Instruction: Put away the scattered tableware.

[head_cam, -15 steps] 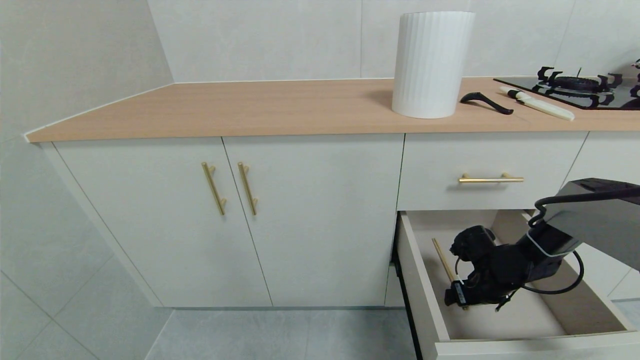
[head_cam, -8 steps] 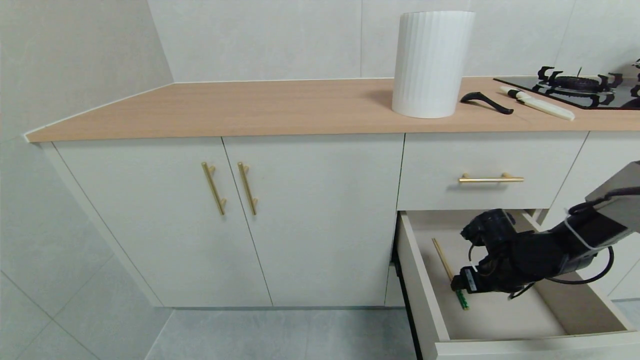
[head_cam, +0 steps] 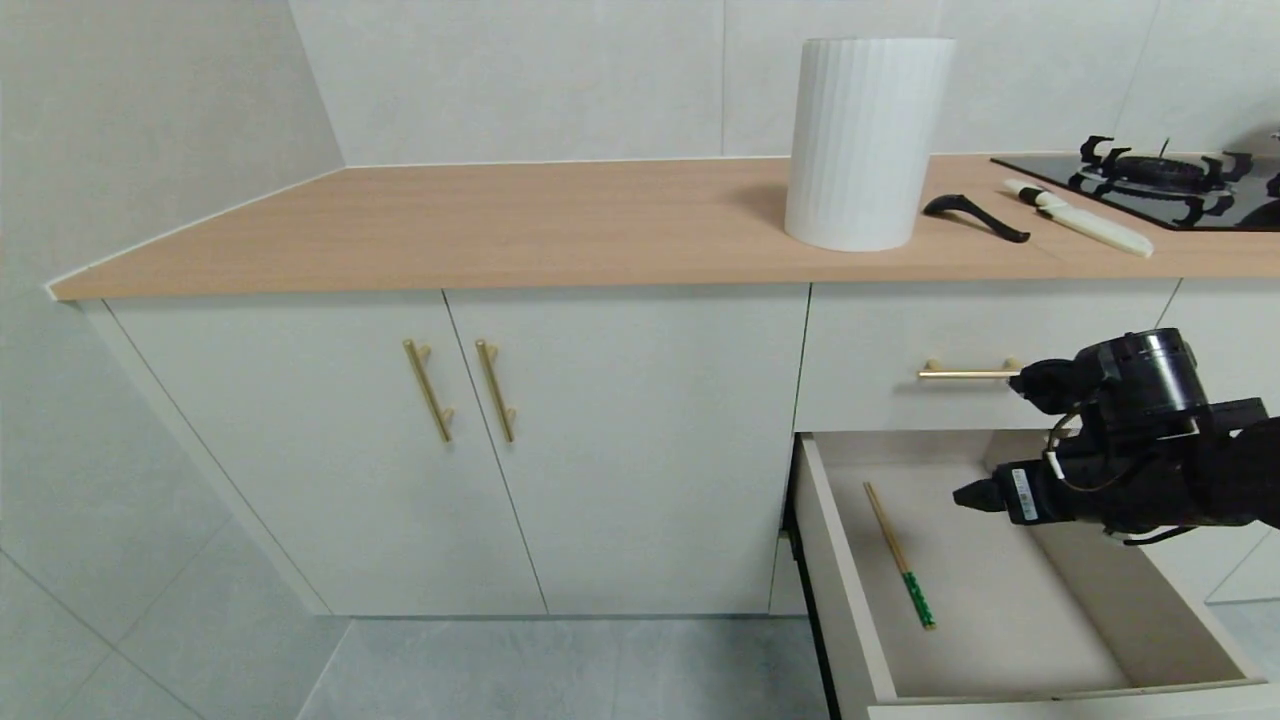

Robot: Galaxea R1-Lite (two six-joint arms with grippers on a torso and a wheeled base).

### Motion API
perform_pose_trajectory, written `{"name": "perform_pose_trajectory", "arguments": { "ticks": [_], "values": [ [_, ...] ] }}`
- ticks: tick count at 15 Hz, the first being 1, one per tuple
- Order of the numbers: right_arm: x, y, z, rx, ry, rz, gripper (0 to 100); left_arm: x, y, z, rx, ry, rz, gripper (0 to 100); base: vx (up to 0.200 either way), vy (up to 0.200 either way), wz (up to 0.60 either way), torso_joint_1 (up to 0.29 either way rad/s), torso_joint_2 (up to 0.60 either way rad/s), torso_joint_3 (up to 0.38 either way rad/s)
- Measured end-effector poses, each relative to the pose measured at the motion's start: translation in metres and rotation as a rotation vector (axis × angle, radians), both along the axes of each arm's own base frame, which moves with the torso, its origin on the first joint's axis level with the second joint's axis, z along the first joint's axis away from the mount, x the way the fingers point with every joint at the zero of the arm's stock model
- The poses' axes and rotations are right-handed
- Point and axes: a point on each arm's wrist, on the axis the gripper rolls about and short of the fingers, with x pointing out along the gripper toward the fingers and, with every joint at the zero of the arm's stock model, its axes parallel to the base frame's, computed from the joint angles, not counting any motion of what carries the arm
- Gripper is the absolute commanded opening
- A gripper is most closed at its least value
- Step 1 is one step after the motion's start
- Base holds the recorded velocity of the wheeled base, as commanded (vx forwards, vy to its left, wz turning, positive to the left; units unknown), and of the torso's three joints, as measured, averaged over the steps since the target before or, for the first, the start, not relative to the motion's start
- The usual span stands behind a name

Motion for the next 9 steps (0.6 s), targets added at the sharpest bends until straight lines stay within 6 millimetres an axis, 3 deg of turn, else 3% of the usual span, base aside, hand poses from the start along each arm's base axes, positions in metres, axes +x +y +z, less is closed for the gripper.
{"name": "perform_pose_trajectory", "arguments": {
  "ticks": [3, 9],
  "values": [
    [-0.008, -0.002, 0.012, 0.006, -0.041, 0.000, 100, 0.000, 0.000, 0.000, 0.000, -0.002, 0.000, 100, 0.000, 0.000, 0.00, 0.103, -0.49, -0.336],
    [-0.010, -0.004, 0.016, 0.009, -0.054, -0.006, 100, 0.000, 0.000, 0.000, 0.000, -0.001, -0.001, 100, 0.000, 0.000, 0.00, 0.148, -0.47, -0.323]
  ]
}}
